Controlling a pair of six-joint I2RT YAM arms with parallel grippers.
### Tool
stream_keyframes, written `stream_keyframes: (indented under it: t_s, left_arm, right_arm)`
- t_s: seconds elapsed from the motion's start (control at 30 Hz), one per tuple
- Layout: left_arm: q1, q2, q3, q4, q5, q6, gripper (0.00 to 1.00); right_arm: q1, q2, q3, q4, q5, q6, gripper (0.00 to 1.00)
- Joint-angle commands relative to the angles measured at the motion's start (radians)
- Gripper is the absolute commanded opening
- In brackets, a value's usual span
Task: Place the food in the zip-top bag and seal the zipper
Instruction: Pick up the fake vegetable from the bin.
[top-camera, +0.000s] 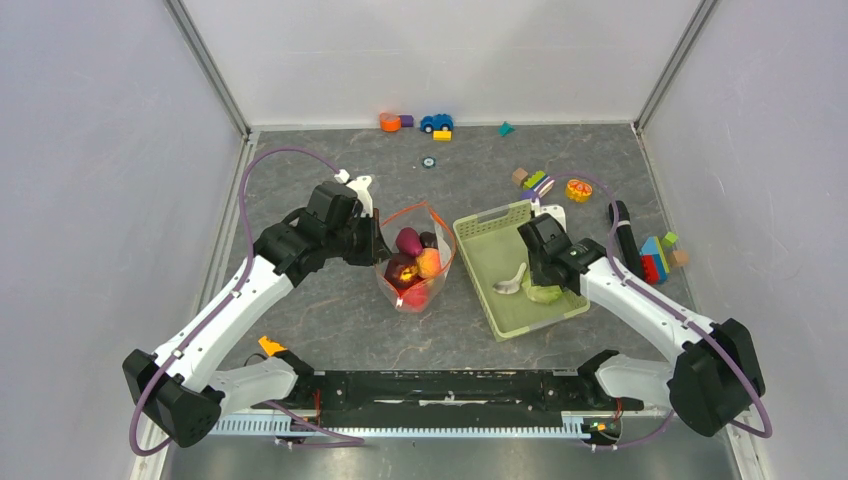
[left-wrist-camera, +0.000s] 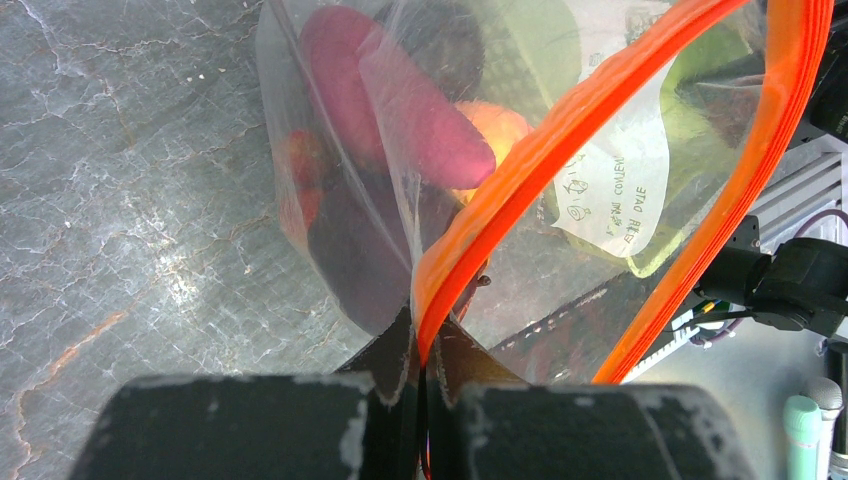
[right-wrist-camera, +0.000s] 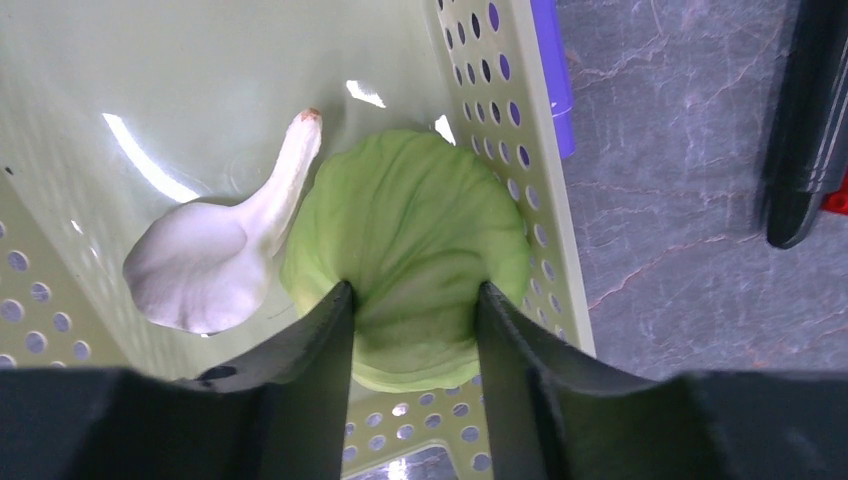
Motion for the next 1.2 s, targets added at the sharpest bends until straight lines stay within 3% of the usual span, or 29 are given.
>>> stream_keyframes:
  t_s: [0.0,0.2,0.23,0.4,0.63,0.93,1.17]
  left_arm:
    - [-0.001,-0.010,0.013,0.044,0.021,0.040,0.03]
    - [-0.001,-0.016,0.012,0.045,0.019,0.040,0.03]
    - [-0.002,-0.018,0.012,0.044,0.020,0.041,0.03]
    - [-0.001,-0.022,0.011,0.044,0.013,0.039,0.03]
    - [-0.001,-0.023,0.011,0.044,0.010,0.038,0.03]
    - [-0.001,-0.016,0.012,0.044,0.016,0.040,0.03]
    - [-0.001,-0.016,0.013,0.045,0.020,0.040,0.03]
  right_arm:
    - [-0.006,-0.015,-0.011,0.010,0.027,-0.002,0.32]
    - [-0.007,-0.042,-0.001,0.010,0.051,-0.026,0.01]
    - [-0.007,-0.048,0.007,0.009,0.055,-0.040,0.00]
    - [-0.006,-0.123,0.041,0.059,0.049,-0.122,0.00]
    - [-0.007,-0.301,0.045,0.225,-0.136,-0.234,0.00]
    - [-0.007,-0.506,0.047,0.427,-0.223,-0.364,0.00]
    - [-0.007,-0.573,0.022,0.612,-0.345,-0.400,0.00]
